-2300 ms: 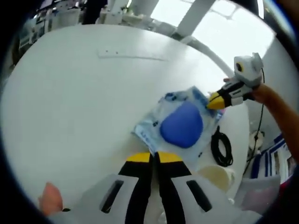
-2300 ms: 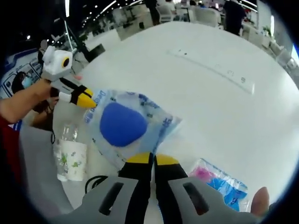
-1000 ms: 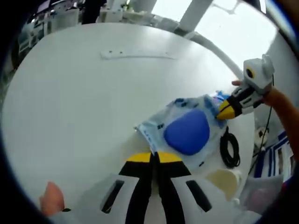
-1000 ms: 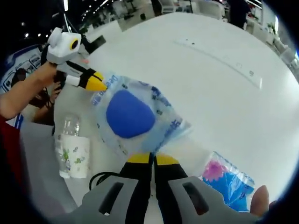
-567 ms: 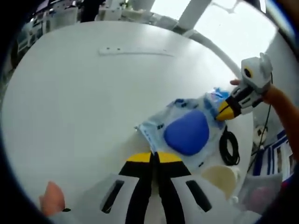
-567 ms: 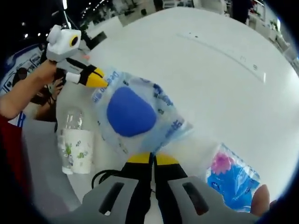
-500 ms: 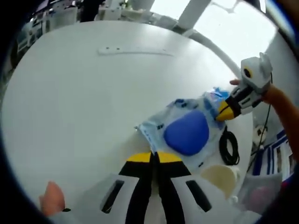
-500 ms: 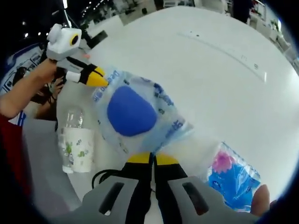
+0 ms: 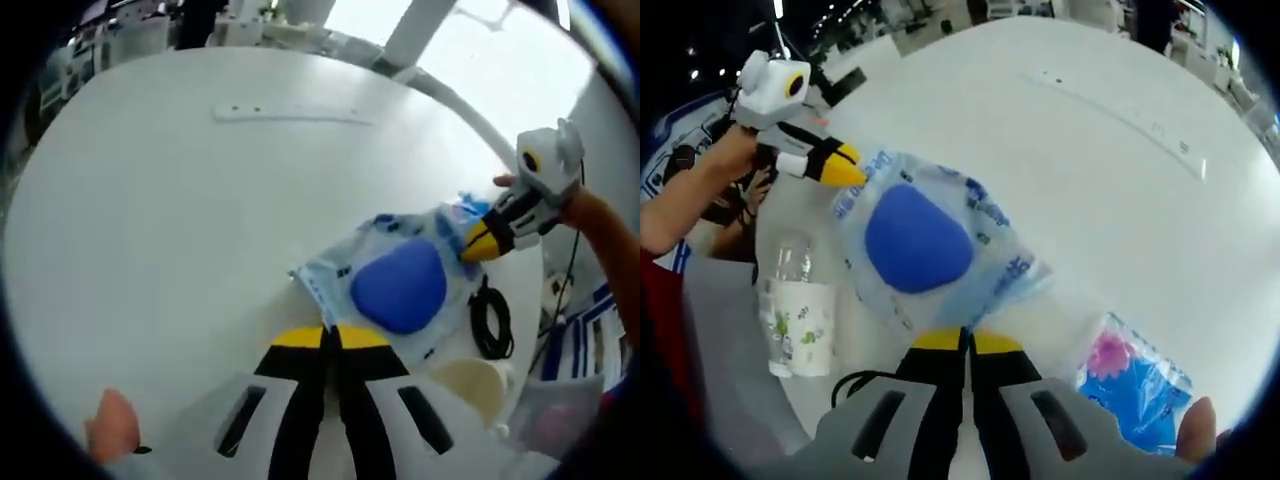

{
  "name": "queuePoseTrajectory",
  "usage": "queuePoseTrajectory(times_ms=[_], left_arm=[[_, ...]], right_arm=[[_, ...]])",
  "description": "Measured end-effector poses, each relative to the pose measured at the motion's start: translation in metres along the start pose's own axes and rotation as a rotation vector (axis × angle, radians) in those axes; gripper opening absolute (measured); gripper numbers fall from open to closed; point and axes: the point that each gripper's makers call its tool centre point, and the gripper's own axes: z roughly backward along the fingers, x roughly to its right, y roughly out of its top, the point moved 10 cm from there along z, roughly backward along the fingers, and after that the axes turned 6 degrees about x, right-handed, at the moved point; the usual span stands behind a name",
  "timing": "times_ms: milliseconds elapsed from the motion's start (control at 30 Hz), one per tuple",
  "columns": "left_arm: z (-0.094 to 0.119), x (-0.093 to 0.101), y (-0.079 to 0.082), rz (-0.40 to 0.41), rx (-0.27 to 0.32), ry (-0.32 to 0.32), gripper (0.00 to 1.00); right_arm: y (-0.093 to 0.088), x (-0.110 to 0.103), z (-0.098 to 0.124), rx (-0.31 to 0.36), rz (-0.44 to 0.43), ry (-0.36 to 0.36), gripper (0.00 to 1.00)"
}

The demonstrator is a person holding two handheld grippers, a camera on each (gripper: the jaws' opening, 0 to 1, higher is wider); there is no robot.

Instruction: Arrange the tabletop items into an orderly group along one side of the table until the central work area is clear of visible clutter.

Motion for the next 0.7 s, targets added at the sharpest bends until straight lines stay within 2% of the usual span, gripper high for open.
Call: queuePoseTrajectory(times_ms=[700], left_arm=[[-0.0045, -0.003, 0.0001, -0.016, 0.024, 0.018, 0.0]], right_arm=[[0.0006, -0.0005, -0.0001, 0.0, -0.019, -0.024, 0.03]])
